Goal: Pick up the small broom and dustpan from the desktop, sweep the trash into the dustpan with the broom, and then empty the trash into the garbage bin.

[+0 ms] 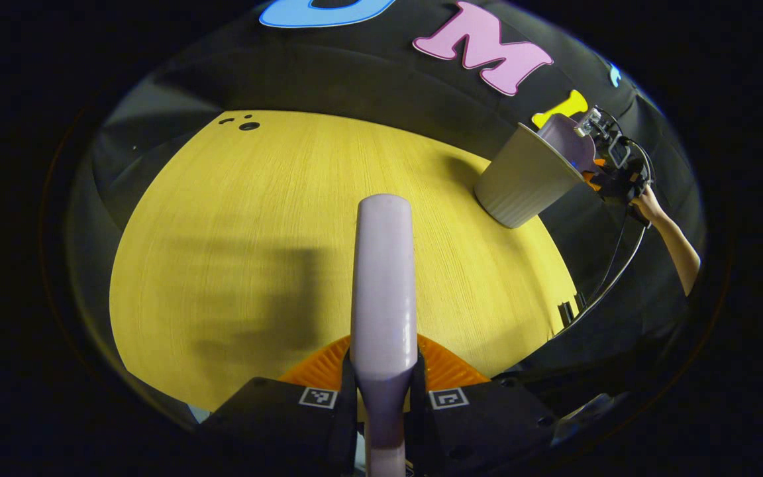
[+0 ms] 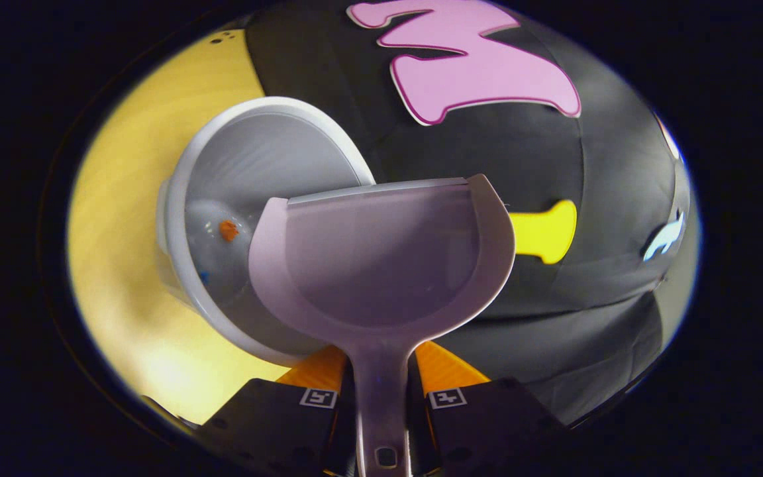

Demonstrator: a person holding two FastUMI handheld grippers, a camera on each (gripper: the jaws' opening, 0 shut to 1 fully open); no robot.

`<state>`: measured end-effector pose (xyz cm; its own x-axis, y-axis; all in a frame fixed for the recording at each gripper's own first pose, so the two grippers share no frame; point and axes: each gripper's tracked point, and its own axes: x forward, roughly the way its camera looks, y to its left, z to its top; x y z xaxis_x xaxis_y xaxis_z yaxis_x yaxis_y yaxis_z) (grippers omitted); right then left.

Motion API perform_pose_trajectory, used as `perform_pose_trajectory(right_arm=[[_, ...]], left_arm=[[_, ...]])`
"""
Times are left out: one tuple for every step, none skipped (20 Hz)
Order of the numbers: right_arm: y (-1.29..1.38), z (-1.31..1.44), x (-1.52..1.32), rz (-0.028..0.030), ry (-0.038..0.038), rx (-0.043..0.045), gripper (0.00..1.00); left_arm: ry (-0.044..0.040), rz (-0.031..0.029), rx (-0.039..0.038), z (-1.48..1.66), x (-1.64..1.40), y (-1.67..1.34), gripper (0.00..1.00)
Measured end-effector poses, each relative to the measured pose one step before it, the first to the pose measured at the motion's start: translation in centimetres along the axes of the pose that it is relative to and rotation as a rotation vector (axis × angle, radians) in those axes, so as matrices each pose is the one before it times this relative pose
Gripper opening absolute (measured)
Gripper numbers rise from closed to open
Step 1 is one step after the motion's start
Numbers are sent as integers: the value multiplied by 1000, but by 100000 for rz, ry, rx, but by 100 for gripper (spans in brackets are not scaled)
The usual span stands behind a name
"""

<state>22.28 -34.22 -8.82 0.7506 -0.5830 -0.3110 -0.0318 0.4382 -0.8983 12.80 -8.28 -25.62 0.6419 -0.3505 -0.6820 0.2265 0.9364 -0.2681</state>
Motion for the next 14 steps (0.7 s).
perform_pose_trajectory(right_arm=[[-230, 31, -160, 2677, 735, 6034, 35], [-261, 11, -506, 2360, 624, 6290, 35], [-55, 117, -586, 2431, 382, 6712, 37], [-133, 167, -237, 2610, 398, 6614, 35], [-181, 110, -489, 2577, 34, 6623, 35], [-5, 446, -943, 2297, -1116, 6075, 35], [-42, 399, -1198, 2000, -1288, 5165, 33], [14, 677, -962, 2068, -1553, 4330, 35], [157, 660, -736, 2033, -1337, 3788, 33], [-148, 449, 565, 2239, -841, 3868, 35], [68, 360, 175, 2885, -681, 3595, 35], [84, 309, -185, 3347, -404, 3513, 35], [52, 323, -307, 3500, -290, 3735, 37], [158, 433, -293, 3468, -582, 3862, 38]], left_arm=[[-2288, 256, -1771, 602, -753, 201, 34], [-2823, 318, -1461, 525, -716, 178, 36], [-2186, 384, -1227, 164, -926, 437, 36], [-2052, 927, -995, 635, -629, 30, 34], [-1590, 1097, -771, 368, -562, 19, 36], [-1172, 1204, -315, 381, -425, 170, 36], [-2058, 2150, -465, 695, -355, -76, 36], [-1796, 1567, -501, 336, -443, -49, 36], [-1204, 1272, -735, 220, -424, 23, 37], [-614, 768, -555, 252, -341, 76, 37], [-774, 460, -327, 264, -138, 45, 36], [-423, 18, -45, 91, -158, -6, 36], [-49, -27, 304, -172, -101, -7, 36], [-135, 184, 729, -75, 59, -76, 34]])
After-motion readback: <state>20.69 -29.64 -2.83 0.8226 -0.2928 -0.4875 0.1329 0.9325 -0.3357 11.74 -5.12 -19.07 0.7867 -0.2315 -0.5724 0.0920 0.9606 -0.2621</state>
